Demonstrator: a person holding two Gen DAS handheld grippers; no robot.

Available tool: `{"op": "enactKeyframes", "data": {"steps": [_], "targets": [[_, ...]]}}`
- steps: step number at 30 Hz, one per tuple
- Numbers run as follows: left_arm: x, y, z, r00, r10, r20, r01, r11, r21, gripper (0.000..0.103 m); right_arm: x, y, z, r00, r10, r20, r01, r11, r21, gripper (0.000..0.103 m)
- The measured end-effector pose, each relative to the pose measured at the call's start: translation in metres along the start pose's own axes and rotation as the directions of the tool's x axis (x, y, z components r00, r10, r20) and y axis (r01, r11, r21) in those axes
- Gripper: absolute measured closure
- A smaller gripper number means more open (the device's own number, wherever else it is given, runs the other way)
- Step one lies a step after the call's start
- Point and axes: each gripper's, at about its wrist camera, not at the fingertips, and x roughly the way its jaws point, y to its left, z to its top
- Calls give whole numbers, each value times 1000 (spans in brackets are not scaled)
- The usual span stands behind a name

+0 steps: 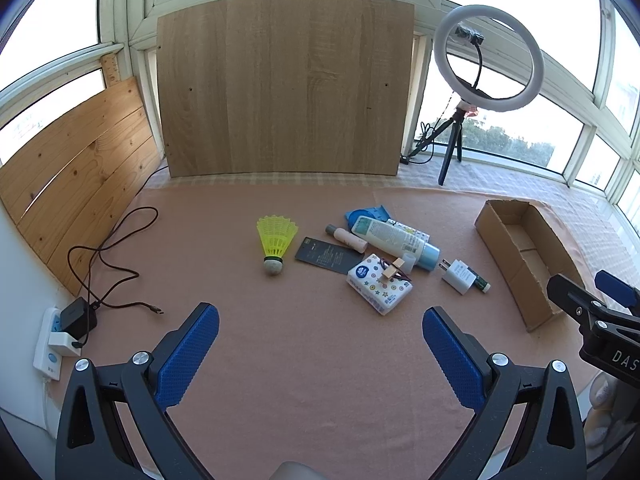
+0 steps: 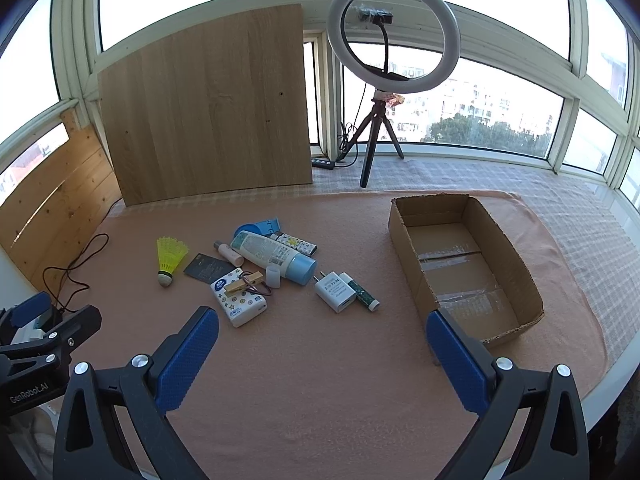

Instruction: Organize objects

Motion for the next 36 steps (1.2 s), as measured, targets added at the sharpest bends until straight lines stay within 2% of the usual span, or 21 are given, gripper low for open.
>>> {"op": "enactKeyframes", "data": {"steps": [36], "targets": [[9,3,0,1000,-5,-11,5,1000,1,0,9,2,1,1000,-2,-14,2,1000,1,0]]}}
